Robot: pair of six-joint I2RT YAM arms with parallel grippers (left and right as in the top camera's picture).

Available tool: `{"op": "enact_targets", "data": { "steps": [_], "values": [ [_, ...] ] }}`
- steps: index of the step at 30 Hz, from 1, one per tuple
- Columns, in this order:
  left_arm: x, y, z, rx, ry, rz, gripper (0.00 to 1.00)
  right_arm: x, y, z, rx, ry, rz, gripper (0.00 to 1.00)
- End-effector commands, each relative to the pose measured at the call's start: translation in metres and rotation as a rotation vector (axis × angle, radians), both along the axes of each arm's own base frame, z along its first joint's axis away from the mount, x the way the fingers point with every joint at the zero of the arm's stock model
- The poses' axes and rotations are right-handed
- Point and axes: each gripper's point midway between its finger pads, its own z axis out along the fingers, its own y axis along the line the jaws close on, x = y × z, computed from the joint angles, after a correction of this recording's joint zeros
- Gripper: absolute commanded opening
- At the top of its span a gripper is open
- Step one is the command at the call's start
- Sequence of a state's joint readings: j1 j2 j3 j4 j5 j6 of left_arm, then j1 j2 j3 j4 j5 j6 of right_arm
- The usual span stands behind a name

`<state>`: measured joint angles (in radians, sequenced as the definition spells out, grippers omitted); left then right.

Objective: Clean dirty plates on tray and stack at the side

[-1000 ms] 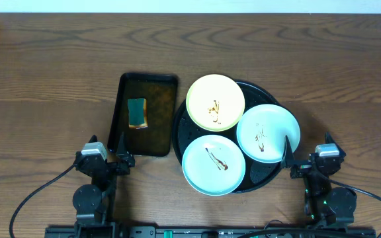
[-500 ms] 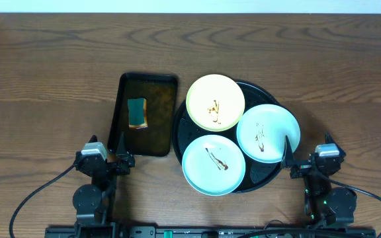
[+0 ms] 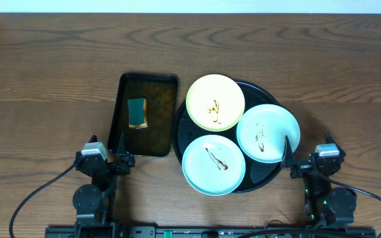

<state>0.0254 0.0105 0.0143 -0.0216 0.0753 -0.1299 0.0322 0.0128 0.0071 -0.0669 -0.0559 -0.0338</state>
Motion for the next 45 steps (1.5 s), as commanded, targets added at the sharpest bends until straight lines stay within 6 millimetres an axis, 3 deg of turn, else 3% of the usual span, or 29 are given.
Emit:
{"op": "enact_targets", "data": {
  "steps": [1,9,14,23,32,36,41,45],
  "values": [
    [-0.001,-0.001,-0.014,-0.009,0.046,-0.006,0.79,0.000,0.005,-0.002,0.011,0.007,0.020,0.99],
    [-0.004,0.001,-0.024,-0.010,0.144,0.003,0.79,-0.001,-0.008,-0.001,0.153,0.030,-0.066,0.99],
    [-0.005,0.003,-0.014,-0.010,0.216,0.015,0.79,-0.005,-0.015,0.003,0.157,0.098,-0.114,0.99],
    [0.003,0.004,-0.005,-0.021,0.484,0.023,0.79,-0.005,-0.015,0.000,0.133,0.345,-0.131,0.99],
    [0.015,0.002,0.005,-0.033,0.829,0.014,0.79,0.016,0.007,-0.002,0.145,0.686,-0.042,0.99],
    [0.018,0.002,0.011,-0.035,0.978,0.015,0.79,0.027,0.006,-0.001,0.121,0.815,-0.057,0.99],
    [0.031,0.002,0.010,-0.040,0.994,0.010,0.79,0.038,0.006,0.001,0.113,0.862,-0.061,0.99],
    [0.055,-0.013,0.022,-0.084,0.892,-0.071,0.79,0.040,0.006,0.002,0.113,0.851,-0.060,0.99]
  ]
}}
